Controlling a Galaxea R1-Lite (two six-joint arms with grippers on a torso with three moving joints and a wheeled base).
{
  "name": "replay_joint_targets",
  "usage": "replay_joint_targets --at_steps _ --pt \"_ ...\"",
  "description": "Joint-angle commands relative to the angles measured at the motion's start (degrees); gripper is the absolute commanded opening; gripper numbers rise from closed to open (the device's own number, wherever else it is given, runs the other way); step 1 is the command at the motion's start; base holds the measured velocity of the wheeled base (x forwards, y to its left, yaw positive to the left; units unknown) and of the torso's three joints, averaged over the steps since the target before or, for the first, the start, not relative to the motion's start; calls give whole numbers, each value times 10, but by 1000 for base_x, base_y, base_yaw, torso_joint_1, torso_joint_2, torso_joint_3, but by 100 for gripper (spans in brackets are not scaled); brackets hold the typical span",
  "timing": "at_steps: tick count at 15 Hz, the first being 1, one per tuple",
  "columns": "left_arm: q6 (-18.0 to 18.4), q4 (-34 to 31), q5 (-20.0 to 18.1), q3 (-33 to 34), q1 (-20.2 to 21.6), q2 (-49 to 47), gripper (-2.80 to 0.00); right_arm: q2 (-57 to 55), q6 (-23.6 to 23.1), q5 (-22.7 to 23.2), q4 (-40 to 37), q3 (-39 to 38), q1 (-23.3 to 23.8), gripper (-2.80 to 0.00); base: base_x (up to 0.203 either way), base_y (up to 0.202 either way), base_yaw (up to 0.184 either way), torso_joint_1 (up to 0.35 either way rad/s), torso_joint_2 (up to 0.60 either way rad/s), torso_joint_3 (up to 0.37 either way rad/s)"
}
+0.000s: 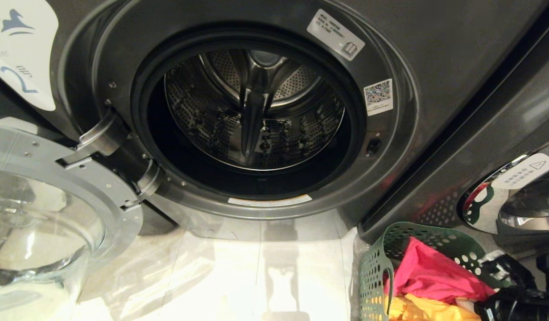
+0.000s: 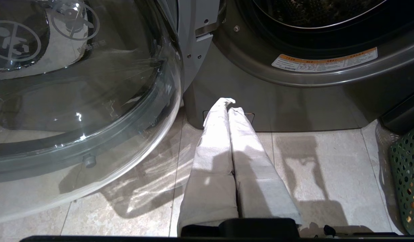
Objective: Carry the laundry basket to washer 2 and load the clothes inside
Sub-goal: Place the clothes into the washing machine
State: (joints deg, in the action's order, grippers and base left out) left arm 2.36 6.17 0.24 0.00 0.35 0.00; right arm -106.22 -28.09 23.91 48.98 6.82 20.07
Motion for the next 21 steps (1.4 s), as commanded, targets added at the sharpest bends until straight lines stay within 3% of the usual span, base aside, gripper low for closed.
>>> replay_joint_targets --at_steps 1,8,13,15,19,21 --pt "0 1 0 23 0 0 -280 108 -2 -3 -4 -36 0 -280 0 0 0 0 0 0" --pt "0 1 0 23 0 0 -280 393 1 -45 -107 -58 1 -280 0 0 0 0 0 0" --pt "0 1 0 23 0 0 -280 517 67 -90 -133 -38 -1 -280 0 0 0 0 0 0" --pt "0 1 0 23 0 0 -280 567 87 -92 -224 10 -4 -280 0 0 0 0 0 0" --pt "0 1 0 23 0 0 -280 650 142 -93 -499 124 -49 -280 0 0 0 0 0 0" --pt "0 1 0 23 0 0 -280 656 148 -94 -510 130 -67 -280 0 0 0 0 0 0"
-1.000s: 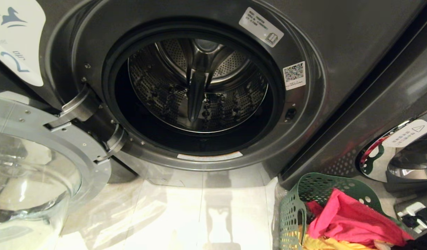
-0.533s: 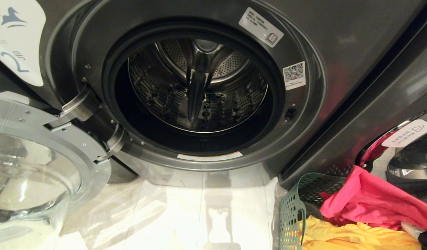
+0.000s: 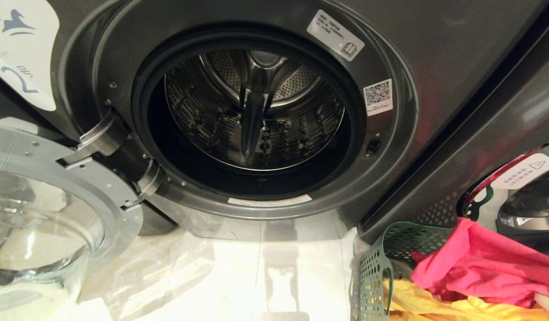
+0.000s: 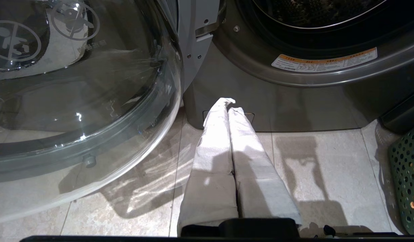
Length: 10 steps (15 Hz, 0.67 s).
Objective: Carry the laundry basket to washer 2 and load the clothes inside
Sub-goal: Place the clothes into the washing machine
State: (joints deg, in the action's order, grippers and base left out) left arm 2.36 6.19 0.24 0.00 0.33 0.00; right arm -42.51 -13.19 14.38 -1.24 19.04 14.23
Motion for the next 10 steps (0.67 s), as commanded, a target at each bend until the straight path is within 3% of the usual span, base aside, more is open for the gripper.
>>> replay_joint_targets --at_steps 1,10 --pt "0 0 0 23 0 0 -280 19 0 -5 -8 8 -15 -280 0 0 0 0 0 0" --pt "0 0 0 23 0 0 -280 26 2 -51 -9 16 -46 -280 0 0 0 0 0 0"
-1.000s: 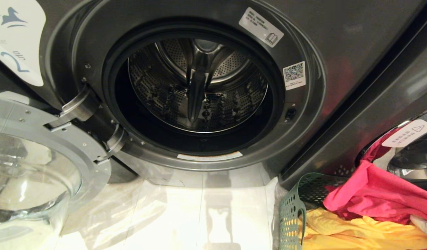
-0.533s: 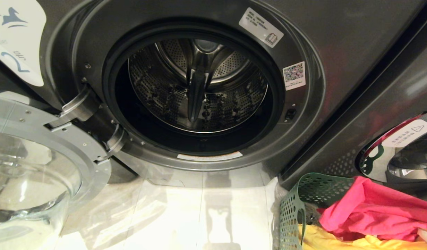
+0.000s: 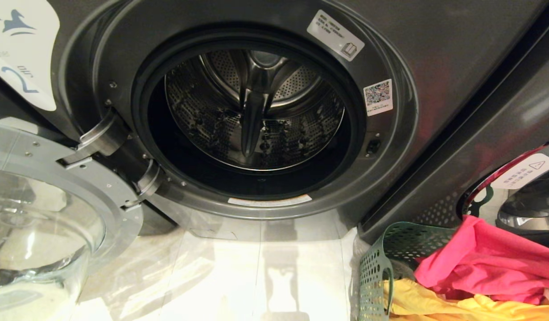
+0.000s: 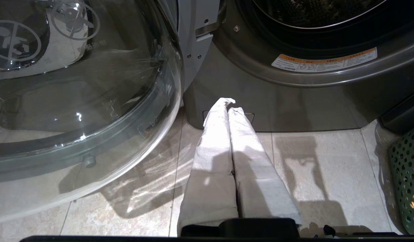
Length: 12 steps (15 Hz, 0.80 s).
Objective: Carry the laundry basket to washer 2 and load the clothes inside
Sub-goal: Place the clothes into the washing machine
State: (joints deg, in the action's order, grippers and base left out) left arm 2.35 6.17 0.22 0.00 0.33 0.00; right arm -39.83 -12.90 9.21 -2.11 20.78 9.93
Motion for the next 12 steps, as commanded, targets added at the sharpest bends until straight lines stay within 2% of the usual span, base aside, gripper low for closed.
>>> replay_joint_targets --at_steps 1,8,11,12 --pt "0 1 0 23 0 0 -280 -1 1 -8 0 -4 -8 -280 0 0 0 0 0 0" --pt "0 1 0 23 0 0 -280 5 -2 -10 1 -12 -11 -280 0 0 0 0 0 0" --pt "0 1 0 23 0 0 -280 6 22 -9 3 24 -16 -280 0 0 0 0 0 0" --pt "0 1 0 23 0 0 -280 5 38 -10 1 45 -34 -280 0 0 0 0 0 0"
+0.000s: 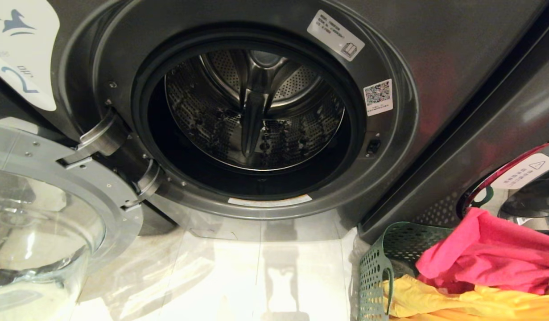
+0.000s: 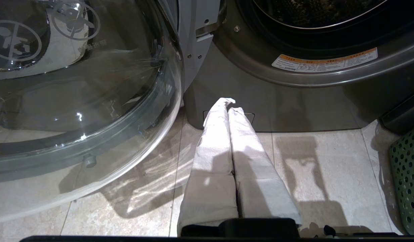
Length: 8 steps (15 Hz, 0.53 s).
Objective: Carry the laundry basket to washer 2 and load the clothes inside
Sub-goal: Place the clothes into the washing machine
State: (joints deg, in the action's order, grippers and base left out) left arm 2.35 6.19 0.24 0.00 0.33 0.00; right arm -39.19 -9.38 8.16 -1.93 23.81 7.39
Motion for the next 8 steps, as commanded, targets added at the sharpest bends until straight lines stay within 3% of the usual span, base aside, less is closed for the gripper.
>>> replay_joint_targets --at_steps 1,8 --pt "0 1 0 23 0 0 -280 -2 11 0 -2 34 -31 -280 0 0 0 0 0 0" --pt "0 1 0 23 0 0 -280 -56 17 -1 -37 166 -151 -280 0 0 0 0 0 0"
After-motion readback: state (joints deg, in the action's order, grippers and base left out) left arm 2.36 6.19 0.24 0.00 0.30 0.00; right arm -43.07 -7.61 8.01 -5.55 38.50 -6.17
